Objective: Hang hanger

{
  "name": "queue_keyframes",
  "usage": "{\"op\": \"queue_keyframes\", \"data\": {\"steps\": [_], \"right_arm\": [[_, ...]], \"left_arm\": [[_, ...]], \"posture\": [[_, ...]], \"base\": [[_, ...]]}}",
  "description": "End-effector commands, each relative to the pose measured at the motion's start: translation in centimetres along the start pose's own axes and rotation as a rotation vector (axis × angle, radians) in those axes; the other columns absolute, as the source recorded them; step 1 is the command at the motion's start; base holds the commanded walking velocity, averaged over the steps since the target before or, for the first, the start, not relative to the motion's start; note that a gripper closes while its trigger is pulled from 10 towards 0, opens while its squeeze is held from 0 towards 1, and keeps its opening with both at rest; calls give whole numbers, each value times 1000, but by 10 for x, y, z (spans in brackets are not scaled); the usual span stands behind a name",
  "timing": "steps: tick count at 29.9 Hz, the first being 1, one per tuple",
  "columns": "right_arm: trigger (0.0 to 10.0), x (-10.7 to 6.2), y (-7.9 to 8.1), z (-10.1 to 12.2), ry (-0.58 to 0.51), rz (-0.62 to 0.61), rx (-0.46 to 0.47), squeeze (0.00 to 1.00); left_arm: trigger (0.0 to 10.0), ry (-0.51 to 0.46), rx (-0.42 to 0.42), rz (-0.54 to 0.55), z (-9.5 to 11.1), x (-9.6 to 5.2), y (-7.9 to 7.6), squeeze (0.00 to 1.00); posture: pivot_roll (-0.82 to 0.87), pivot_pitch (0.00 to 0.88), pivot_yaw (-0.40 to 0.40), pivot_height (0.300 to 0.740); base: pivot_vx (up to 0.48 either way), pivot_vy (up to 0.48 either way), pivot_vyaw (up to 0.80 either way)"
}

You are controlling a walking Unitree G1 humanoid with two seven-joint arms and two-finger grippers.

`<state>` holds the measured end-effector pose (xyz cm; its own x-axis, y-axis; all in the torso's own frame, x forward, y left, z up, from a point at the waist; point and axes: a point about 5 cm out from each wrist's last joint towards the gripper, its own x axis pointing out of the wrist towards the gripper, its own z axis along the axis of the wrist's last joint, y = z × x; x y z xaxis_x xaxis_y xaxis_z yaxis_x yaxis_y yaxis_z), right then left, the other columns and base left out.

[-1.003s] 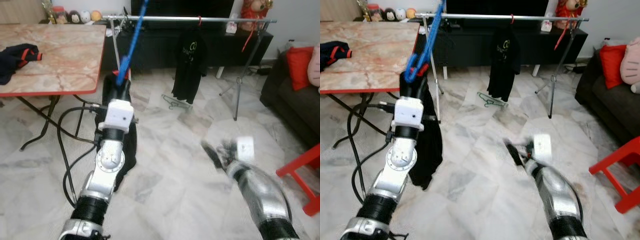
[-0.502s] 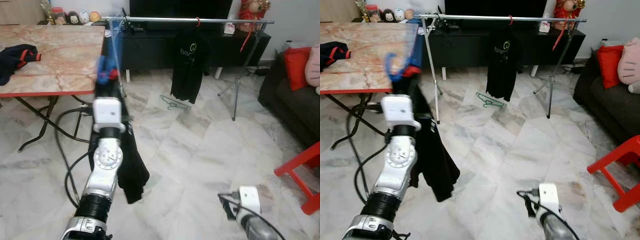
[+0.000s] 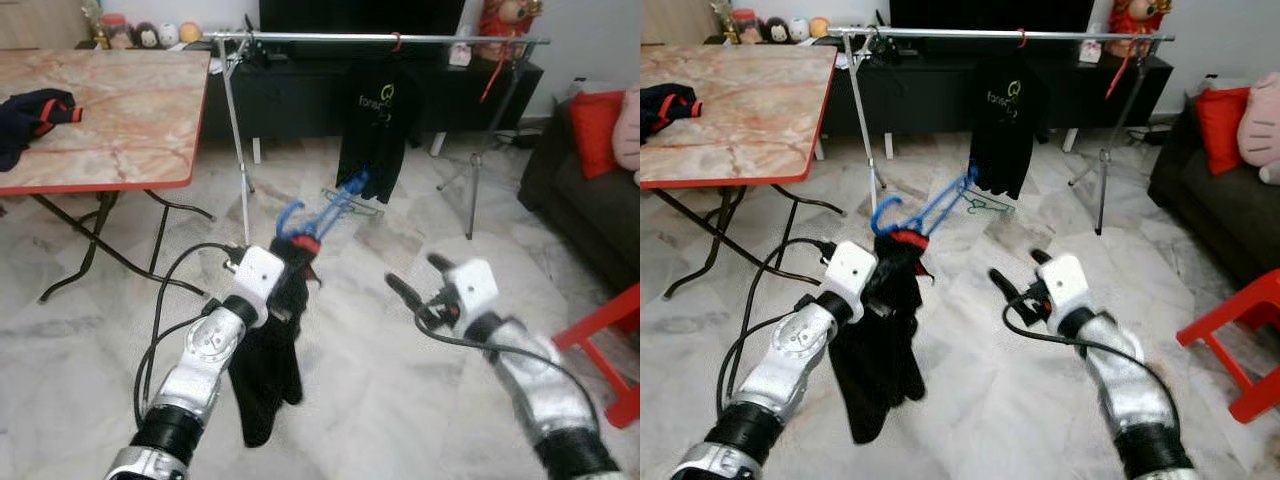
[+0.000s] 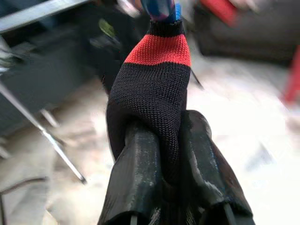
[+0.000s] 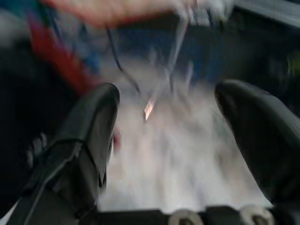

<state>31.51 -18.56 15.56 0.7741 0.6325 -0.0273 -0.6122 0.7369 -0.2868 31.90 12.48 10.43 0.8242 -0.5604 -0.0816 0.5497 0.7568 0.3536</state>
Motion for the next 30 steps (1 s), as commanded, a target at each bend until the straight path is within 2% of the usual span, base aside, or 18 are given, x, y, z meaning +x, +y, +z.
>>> {"op": "queue_keyframes", "data": {"steps": [1, 5, 6, 7, 8, 9, 10, 12, 17, 22, 30], "right_arm": [[10000, 1, -7, 36, -96, 83, -37, 0], [10000, 0, -8, 45, -67, 172, -112, 0], [10000, -1, -5, 45, -44, 226, -125, 0], [10000, -3, 1, 43, -7, 325, -127, 0], [10000, -3, 3, 43, 3, 349, -124, 0], [10000, -4, 5, 39, 25, 374, -120, 0], [10000, -8, 15, 26, 96, 473, -90, 0], [10000, -13, 23, 16, 148, 553, -56, 0], [10000, -23, 32, -8, 260, 667, -12, 0], [10000, -31, 38, -14, 313, 756, 7, 0], [10000, -29, 41, -33, 439, 768, -77, 0]], "left_arm": [[10000, 1, -9, -100, 2, 0, -10, 0], [10000, 12, -28, -197, 2, -3, -17, 0], [10000, 20, -19, -256, 1, -5, -21, 0], [10000, 34, -13, -360, 0, -10, -28, 0], [10000, 37, -12, -384, 0, -11, -29, 0], [10000, 40, -5, -419, 0, -13, -31, 0], [10000, 59, 8, -517, -1, -19, -35, 0], [10000, 70, 18, -584, -2, -24, -37, 0], [10000, 88, 23, -663, -2, -29, -37, 0], [10000, 95, -1, -670, 0, -31, -34, 0], [10000, 78, -66, -706, 5, -35, -38, 0]], "posture": [[-53, 0, -72, 740], [-55, 0, -74, 740], [-51, 0, -79, 740], [-50, 0, -80, 740], [-50, 0, -80, 740], [-45, 0, -83, 740], [-44, 0, -84, 740], [-44, 0, -84, 740], [-35, 0, -93, 740], [-48, 0, -86, 740], [-47, 0, -82, 740]], "base": [[0, 0, 0], [0, 0, 0], [0, 0, 0], [0, 0, 0], [0, 0, 0], [0, 0, 0], [0, 0, 0], [0, 0, 0], [0, 0, 0], [0, 0, 0], [0, 0, 0]]}}
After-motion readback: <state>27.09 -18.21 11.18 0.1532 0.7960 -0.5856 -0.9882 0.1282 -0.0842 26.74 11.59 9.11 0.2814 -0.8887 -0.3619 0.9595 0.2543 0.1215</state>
